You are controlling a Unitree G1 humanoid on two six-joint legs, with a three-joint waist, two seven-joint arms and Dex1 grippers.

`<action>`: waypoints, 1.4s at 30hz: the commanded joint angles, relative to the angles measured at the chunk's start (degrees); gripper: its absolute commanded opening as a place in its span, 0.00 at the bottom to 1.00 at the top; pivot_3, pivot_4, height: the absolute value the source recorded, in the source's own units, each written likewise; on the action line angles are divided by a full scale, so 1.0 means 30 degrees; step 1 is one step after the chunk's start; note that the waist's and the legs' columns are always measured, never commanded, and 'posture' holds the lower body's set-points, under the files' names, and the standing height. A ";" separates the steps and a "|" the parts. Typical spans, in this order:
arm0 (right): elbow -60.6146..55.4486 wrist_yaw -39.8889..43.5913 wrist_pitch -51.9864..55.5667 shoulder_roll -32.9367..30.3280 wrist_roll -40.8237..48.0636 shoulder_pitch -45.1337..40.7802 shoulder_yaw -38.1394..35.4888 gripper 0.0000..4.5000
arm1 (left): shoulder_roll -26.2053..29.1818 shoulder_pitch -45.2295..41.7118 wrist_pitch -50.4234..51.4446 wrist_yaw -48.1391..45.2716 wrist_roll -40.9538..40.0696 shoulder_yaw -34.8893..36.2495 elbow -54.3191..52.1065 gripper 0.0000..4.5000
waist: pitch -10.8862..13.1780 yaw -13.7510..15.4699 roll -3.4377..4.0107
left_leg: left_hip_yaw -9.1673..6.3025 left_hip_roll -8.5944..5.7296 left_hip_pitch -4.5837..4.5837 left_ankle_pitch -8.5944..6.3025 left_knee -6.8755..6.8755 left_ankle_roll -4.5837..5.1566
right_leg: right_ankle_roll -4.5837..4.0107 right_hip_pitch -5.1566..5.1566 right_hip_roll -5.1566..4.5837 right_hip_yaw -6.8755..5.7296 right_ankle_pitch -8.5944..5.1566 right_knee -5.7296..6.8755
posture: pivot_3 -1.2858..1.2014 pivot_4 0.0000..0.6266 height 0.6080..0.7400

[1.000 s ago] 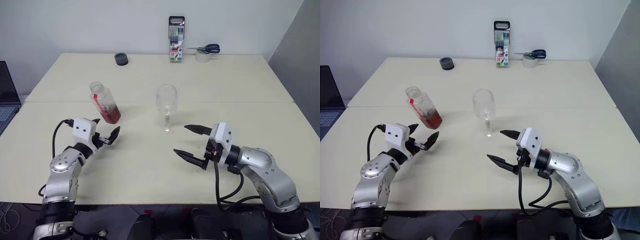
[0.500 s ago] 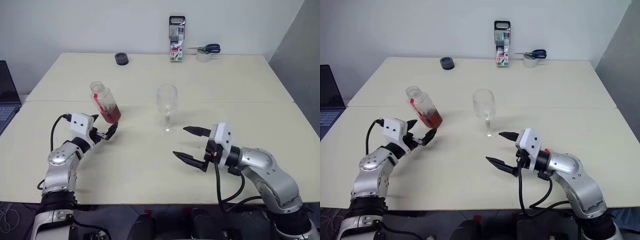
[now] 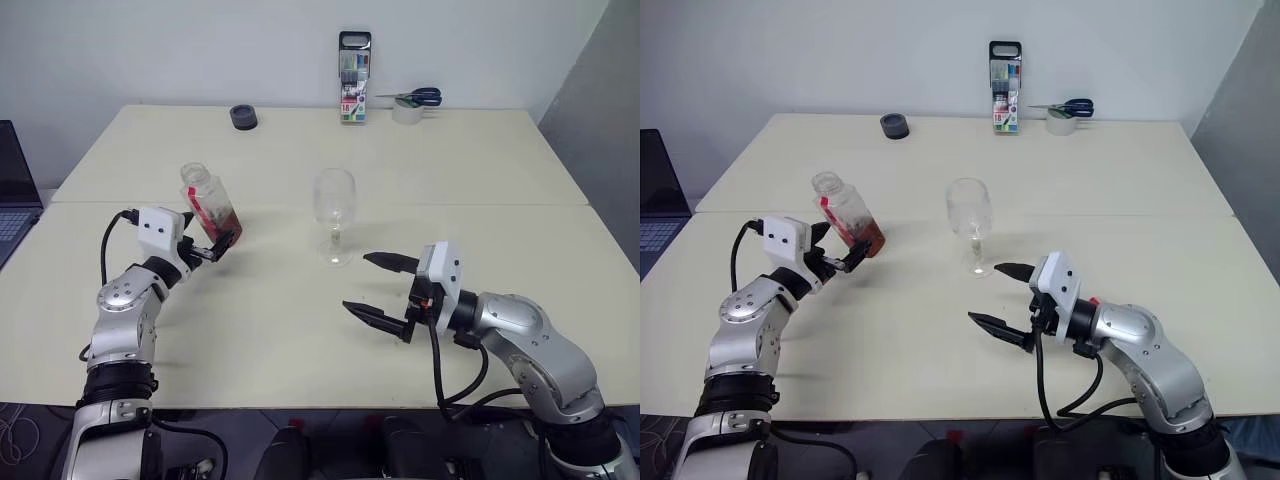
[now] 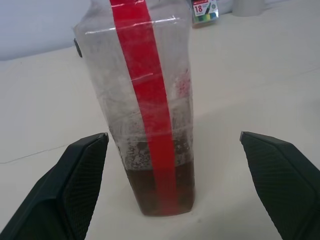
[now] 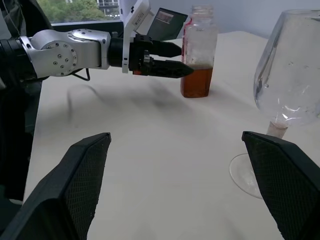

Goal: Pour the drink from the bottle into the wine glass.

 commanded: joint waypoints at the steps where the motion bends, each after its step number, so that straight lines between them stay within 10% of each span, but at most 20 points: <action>1: -0.0818 -0.0078 -0.0047 0.0050 0.0465 -0.0510 -0.0162 0.99 | 0.0166 -0.0726 0.0438 0.0553 -0.0333 0.0599 -0.0457 1.00 | 0.0002 0.0000 -0.0004 | -0.0002 0.0000 0.0000 0.0000 0.0001 0.0000 | 0.0000 0.0000 0.0000 -0.0001 0.0000 0.0000 | 0.52 0.24 1.00; 20: -0.0618 -0.0226 0.0133 0.0260 0.1313 -0.1367 0.0033 0.99 | 0.0706 -0.3496 0.0359 -0.0279 -0.0063 0.0381 0.2753 1.00 | 0.0006 0.0001 -0.0011 | -0.0004 -0.0006 -0.0013 0.0002 0.0006 -0.0003 | 0.0000 -0.0008 0.0000 -0.0006 0.0000 0.0001 | 0.52 0.24 1.00; 29: -0.0520 -0.0342 -0.0061 0.0196 0.1091 -0.1391 0.0112 1.00 | 0.0642 -0.3917 -0.0024 -0.0866 0.0202 0.0020 0.4355 0.40 | 0.0005 -0.0016 -0.0012 | -0.0007 -0.0005 -0.0013 0.0002 0.0007 -0.0003 | 0.0000 -0.0011 0.0001 -0.0009 0.0000 0.0005 | 0.52 0.24 1.00; 42: -0.1371 -0.1314 0.0241 -0.0197 0.1627 -0.0933 -0.1255 1.00 | -0.0041 -0.4472 -0.0879 -0.0335 0.1756 -0.1775 0.0572 0.37 | 0.0019 0.0148 -0.0035 | -0.0031 -0.0010 -0.0066 0.0014 0.0029 -0.0024 | -0.0001 -0.0031 -0.0002 -0.0026 0.0002 0.0004 | 0.52 0.24 1.00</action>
